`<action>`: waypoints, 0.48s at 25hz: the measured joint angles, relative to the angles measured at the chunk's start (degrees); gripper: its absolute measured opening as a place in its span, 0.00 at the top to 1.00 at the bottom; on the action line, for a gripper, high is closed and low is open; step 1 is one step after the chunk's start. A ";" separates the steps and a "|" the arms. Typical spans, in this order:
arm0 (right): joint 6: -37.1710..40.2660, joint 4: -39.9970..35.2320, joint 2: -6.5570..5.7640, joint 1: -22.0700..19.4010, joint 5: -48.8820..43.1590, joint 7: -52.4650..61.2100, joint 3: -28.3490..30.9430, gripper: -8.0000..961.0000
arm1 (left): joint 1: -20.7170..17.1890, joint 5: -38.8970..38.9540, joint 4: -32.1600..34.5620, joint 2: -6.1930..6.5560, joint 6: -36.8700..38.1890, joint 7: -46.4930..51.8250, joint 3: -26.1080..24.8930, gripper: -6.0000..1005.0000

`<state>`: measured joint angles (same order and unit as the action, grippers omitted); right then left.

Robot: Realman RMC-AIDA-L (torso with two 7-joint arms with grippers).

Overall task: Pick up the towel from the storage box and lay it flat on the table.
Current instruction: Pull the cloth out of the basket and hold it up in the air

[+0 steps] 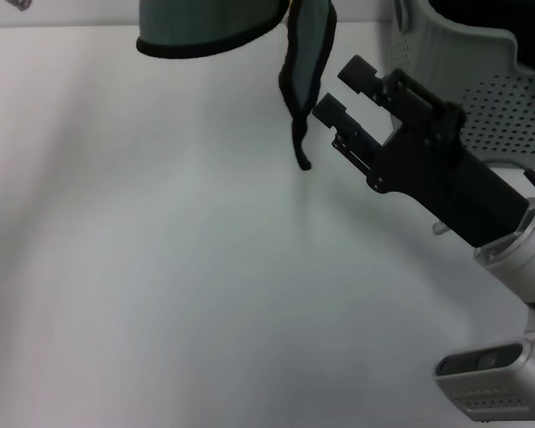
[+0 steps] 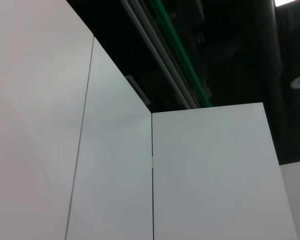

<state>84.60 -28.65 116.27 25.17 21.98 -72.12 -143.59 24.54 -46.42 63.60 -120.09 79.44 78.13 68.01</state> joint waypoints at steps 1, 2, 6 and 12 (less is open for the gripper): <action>-0.36 0.17 0.00 -0.10 0.00 0.01 -0.01 0.49 | -0.06 0.11 0.02 0.00 0.18 0.00 0.03 0.99; -0.64 0.33 0.00 -0.18 0.01 0.01 -0.01 0.49 | -0.05 0.14 0.03 -0.01 0.30 0.00 0.05 0.99; -0.77 0.19 0.00 -0.26 -0.02 0.13 -0.02 0.50 | 0.15 0.18 -0.01 -0.02 0.37 -0.01 0.34 0.99; -0.88 -0.08 0.00 1.02 -0.17 0.91 -0.67 0.51 | 0.32 0.21 -0.01 -0.05 0.36 -0.01 1.11 0.99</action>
<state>83.71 -28.73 116.27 26.19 21.81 -71.21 -144.27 24.86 -46.21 63.58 -120.14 79.80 78.13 69.12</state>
